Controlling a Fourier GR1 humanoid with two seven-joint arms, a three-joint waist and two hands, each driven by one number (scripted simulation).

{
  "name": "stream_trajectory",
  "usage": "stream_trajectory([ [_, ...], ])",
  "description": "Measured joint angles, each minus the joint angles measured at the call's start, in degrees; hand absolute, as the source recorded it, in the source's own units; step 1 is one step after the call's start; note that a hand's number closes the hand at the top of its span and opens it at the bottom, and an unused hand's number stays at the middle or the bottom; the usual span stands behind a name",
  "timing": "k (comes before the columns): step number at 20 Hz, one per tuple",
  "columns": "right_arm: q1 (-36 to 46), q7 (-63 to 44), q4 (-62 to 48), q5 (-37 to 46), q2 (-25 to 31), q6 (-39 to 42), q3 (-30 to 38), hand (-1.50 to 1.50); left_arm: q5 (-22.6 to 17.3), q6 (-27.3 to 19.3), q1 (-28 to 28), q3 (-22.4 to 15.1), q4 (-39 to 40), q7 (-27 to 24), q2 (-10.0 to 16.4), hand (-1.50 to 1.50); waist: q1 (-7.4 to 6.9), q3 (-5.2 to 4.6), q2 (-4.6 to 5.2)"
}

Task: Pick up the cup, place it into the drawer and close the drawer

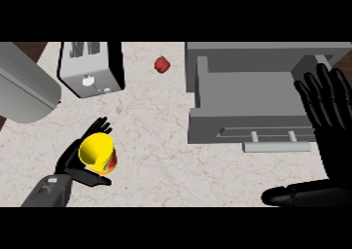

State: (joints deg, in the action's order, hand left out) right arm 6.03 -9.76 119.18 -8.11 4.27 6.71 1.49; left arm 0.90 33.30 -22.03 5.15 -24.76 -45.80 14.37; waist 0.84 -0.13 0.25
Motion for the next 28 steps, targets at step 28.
stream_trajectory([
  [28,-1.75,-0.11,1.11,-1.26,1.18,0.84,2.26,-1.50,-13.59,-17.32,5.39,7.92,-16.82,-7.77,-7.51,1.50,-1.06,0.13,-0.36],
])
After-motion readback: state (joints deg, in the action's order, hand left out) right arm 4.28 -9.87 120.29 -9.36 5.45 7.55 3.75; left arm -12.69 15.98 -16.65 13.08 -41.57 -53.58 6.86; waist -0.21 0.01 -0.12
